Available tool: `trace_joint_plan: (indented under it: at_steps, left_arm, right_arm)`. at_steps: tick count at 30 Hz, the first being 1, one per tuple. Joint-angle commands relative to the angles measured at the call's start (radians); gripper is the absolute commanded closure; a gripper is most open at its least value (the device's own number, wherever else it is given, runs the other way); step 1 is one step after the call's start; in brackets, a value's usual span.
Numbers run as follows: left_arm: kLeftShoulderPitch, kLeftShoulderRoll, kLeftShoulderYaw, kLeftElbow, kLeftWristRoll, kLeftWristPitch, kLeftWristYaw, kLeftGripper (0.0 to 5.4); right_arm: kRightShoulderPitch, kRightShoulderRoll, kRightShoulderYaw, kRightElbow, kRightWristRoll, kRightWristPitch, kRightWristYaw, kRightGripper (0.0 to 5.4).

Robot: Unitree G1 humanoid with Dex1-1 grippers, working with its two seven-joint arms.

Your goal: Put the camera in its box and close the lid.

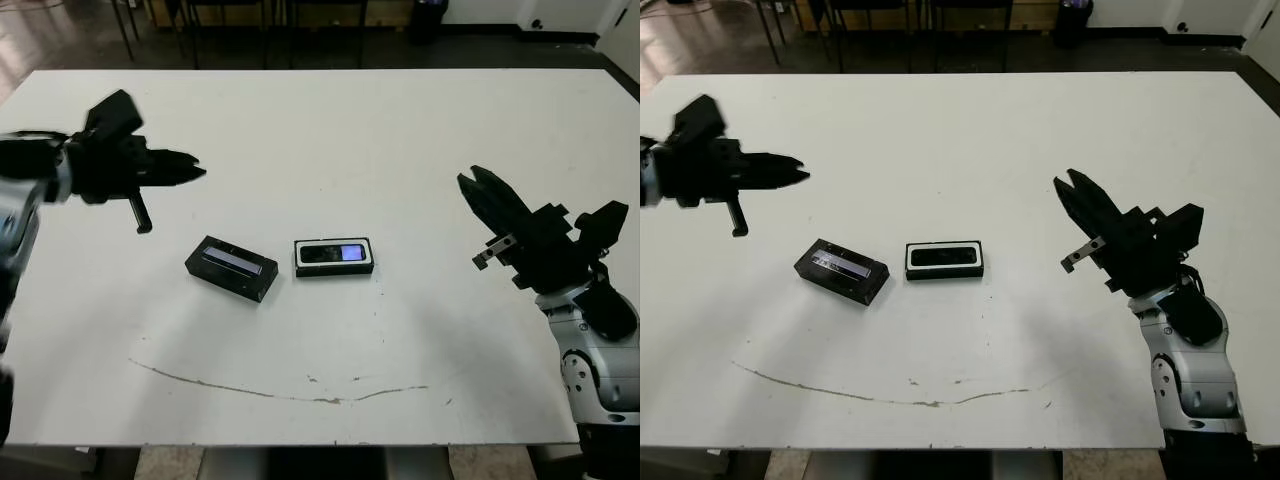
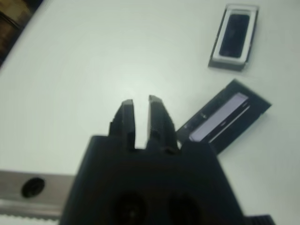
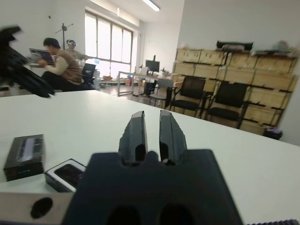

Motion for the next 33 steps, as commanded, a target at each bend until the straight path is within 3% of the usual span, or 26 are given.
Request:
trace_joint_plan:
  at_steps: [1,7,16,19,24,33]
  left_arm:
    - [-0.094,-0.057,-0.096,0.158,0.103,-0.057,-0.054,5.40]
    - [-0.199,-0.162,-0.193,0.346,0.236,-0.137,-0.083,5.40]
    - [-0.189,-0.277,-0.204,0.479,0.318,-0.174,0.026,5.40]
    - [-0.185,-0.291,-0.205,0.495,0.337,-0.183,0.032,5.40]
    - [-0.198,-0.306,-0.254,0.517,0.406,-0.122,0.014,5.40]
    - [-0.175,-0.235,-0.317,0.448,0.471,-0.157,-0.148,5.40]
  right_arm:
    - [0.020,-0.004,-0.002,-0.032,-0.011,0.042,-0.018,5.39]
    - [0.027,-0.011,-0.013,-0.026,-0.026,0.057,-0.026,5.39]
    - [0.036,-0.006,-0.001,-0.016,-0.028,0.065,-0.008,5.39]
    - [0.044,-0.005,-0.005,-0.031,-0.040,0.072,-0.026,5.39]
    - [0.032,-0.002,-0.010,0.012,-0.049,0.017,-0.001,5.39]
    - [0.035,-0.002,-0.015,0.016,-0.045,0.004,0.009,5.39]
